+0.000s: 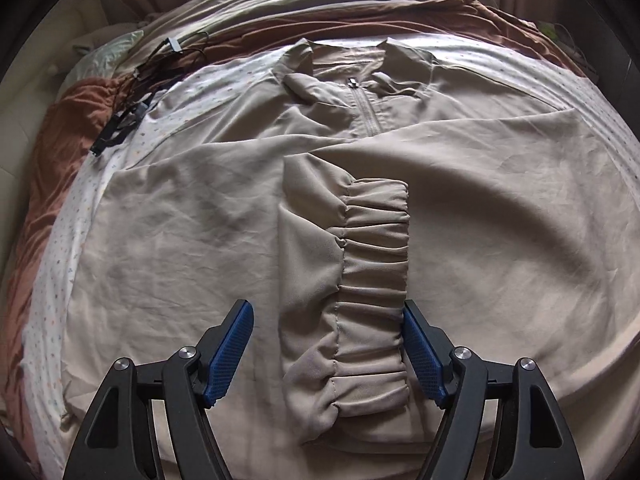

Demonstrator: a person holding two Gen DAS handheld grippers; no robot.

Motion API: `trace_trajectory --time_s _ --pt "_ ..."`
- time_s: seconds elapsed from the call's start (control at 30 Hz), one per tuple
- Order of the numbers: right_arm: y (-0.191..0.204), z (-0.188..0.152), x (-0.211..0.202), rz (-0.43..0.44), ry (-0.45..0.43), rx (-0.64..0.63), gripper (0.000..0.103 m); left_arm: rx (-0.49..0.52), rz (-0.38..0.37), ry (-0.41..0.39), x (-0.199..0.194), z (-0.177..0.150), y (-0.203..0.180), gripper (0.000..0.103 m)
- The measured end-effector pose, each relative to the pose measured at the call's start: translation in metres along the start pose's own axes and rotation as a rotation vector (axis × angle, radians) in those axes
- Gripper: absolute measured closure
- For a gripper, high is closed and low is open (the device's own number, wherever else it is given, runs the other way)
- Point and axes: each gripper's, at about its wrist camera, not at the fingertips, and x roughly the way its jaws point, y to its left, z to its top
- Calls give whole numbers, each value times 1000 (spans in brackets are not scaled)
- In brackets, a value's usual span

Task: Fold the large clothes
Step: 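Grasp the jacket side edge with the right gripper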

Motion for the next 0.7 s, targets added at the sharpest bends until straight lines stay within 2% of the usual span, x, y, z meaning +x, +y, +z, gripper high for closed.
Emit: trace_trajectory --time_s 0.1,0.23,0.33,0.5,0.53,0.63,0.7 --pt "-1 -1 -1 -3 -5 -1 84 -32 21 -19 -8 0 28 27" --pt "0 -3 -1 -2 -8 3 84 -97 88 -33 -17 1 66 27" --pt "-2 -4 -2 4 -6 12 84 -132 77 -20 -17 -1 87 29" --pt "2 -10 -5 12 9 -15 84 -129 58 8 -14 -12 98 29" --pt "4 -13 -7 13 15 -25 82 -141 52 8 -15 -17 102 29" --pt "7 -20 -16 13 18 -59 60 -191 -18 -18 -29 -32 115 29" --pt "8 -23 -21 6 27 -87 59 -205 -40 -43 -43 -41 121 29"
